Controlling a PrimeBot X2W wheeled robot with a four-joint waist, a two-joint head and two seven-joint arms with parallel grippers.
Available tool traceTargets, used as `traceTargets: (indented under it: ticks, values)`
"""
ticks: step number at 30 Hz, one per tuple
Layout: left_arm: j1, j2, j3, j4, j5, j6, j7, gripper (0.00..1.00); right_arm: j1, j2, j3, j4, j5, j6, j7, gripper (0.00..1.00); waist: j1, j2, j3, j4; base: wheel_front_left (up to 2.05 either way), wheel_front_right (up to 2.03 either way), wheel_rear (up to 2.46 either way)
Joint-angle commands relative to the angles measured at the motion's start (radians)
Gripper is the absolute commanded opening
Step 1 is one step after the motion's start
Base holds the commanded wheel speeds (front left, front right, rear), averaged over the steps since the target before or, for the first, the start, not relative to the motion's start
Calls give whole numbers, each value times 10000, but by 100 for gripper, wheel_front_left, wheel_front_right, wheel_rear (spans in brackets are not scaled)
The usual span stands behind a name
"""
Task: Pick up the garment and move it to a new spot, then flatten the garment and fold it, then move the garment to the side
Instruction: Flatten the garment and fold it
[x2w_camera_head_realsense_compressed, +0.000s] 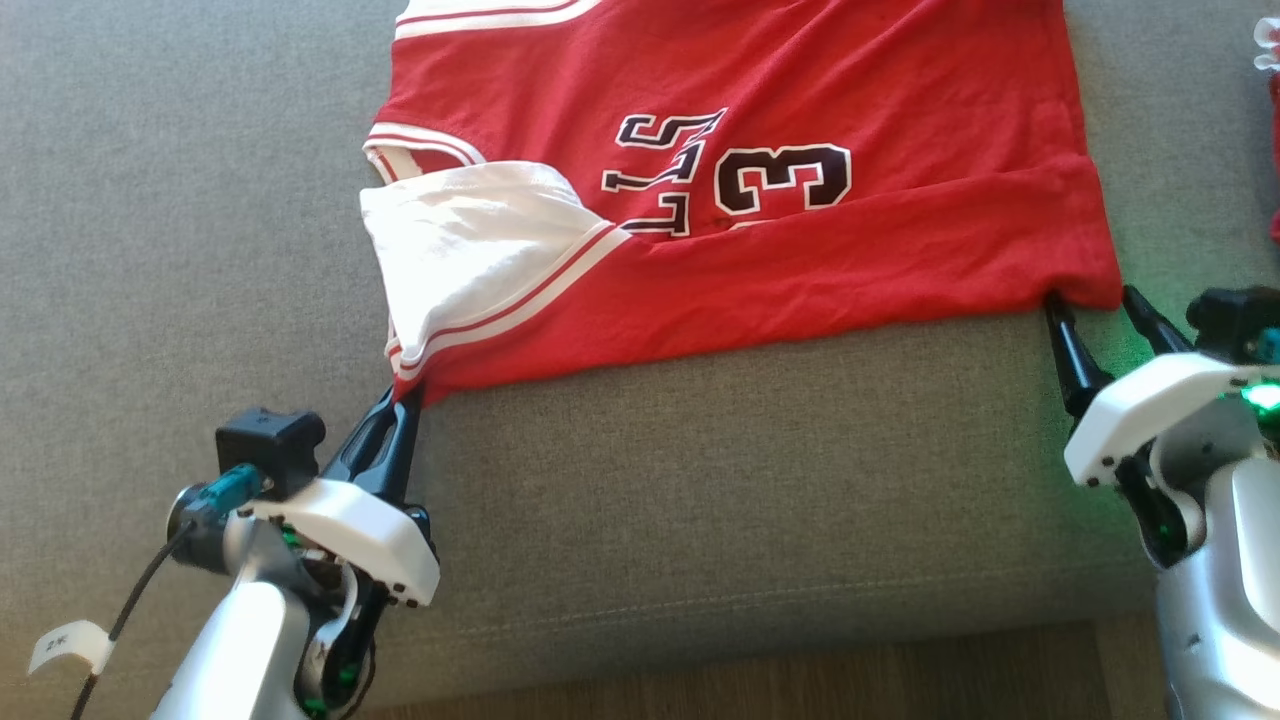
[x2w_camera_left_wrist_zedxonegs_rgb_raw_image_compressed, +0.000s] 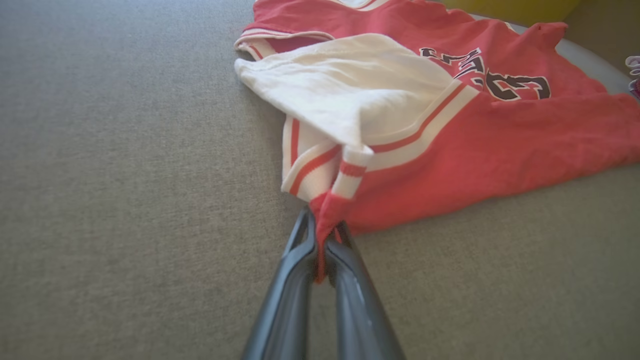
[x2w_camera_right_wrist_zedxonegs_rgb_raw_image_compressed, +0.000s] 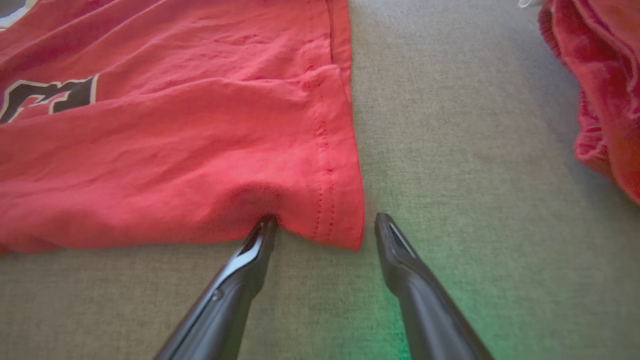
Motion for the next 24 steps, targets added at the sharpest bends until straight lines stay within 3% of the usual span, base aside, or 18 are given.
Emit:
traceTargets:
  ticks: [1, 3, 12, 24]
  values:
    - [-393, 318, 313, -312, 60, -6, 16, 0, -342, -75, 230, -110, -27, -4, -4, 70, 0, 0, 1, 5, 0, 0, 0]
    - [-448, 364, 284, -269, 70, -39, 25, 0, -447, -124, 313, 88, 10, -4, -34, 0, 0, 0, -15, 11, 0, 0, 0]
    - [-259, 558, 288, -525, 6, 10, 186, 0, -76, -580, 679, 143, 472, -4, 41, 0, 0, 0, -306, -53, 0, 0, 0]
    - [1696, 1282, 164, -2704, -64, 441, 1368, 0, 1828, -1574, 877, -1562, 1424, -4, 640, 0, 0, 0, -923, -126, 0, 0, 0]
